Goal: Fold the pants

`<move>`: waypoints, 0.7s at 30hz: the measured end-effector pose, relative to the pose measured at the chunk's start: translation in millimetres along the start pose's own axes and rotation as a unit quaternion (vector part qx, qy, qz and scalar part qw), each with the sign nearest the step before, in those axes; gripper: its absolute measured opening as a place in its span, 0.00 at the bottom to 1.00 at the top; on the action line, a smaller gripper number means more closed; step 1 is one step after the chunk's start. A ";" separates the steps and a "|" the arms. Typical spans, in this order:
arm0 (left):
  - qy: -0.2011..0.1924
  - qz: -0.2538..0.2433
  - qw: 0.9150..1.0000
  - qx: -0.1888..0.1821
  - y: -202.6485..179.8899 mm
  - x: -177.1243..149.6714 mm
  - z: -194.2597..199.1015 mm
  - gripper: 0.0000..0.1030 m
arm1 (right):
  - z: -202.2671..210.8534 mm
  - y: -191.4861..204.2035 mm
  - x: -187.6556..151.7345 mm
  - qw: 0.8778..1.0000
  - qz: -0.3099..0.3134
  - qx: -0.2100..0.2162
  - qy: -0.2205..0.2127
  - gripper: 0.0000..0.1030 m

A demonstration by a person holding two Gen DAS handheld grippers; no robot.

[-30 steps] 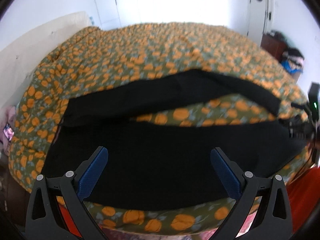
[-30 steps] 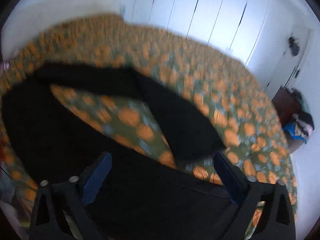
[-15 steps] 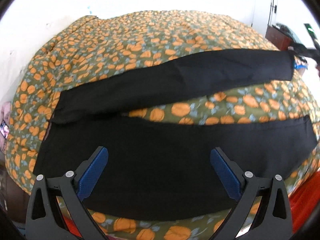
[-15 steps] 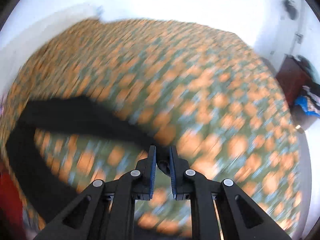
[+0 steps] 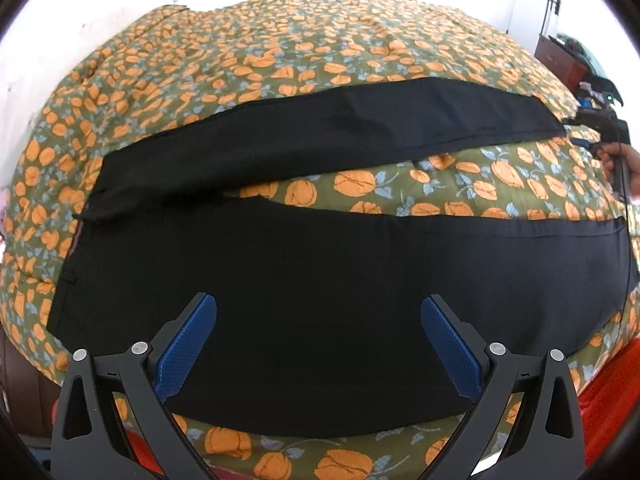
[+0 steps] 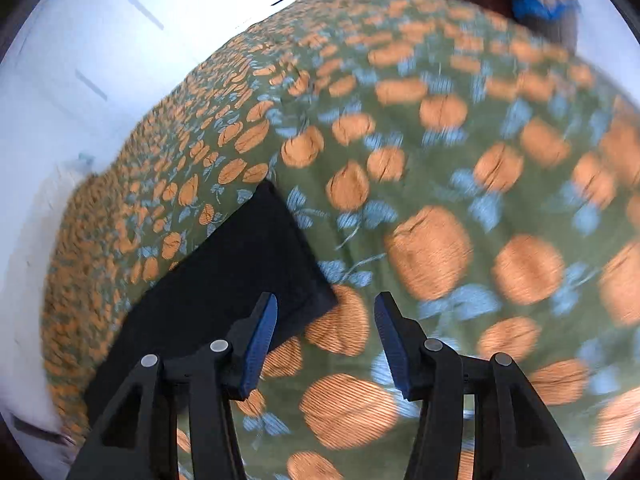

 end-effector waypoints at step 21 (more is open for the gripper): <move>0.099 0.037 0.957 0.270 228.9 95.2 -230.7 1.00 | -16.9 200.7 -66.1 0.972 0.228 0.041 0.044 0.74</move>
Point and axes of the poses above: each gripper's, at about its wrist camera, not at the fingertips, and z roughly against the way its jaws point, y to its left, x to its top, the point moved 10 cm from there along -z, roughly the way its jaws point, and after that the axes turned 8 degrees about -y, right-handed, at the moved point
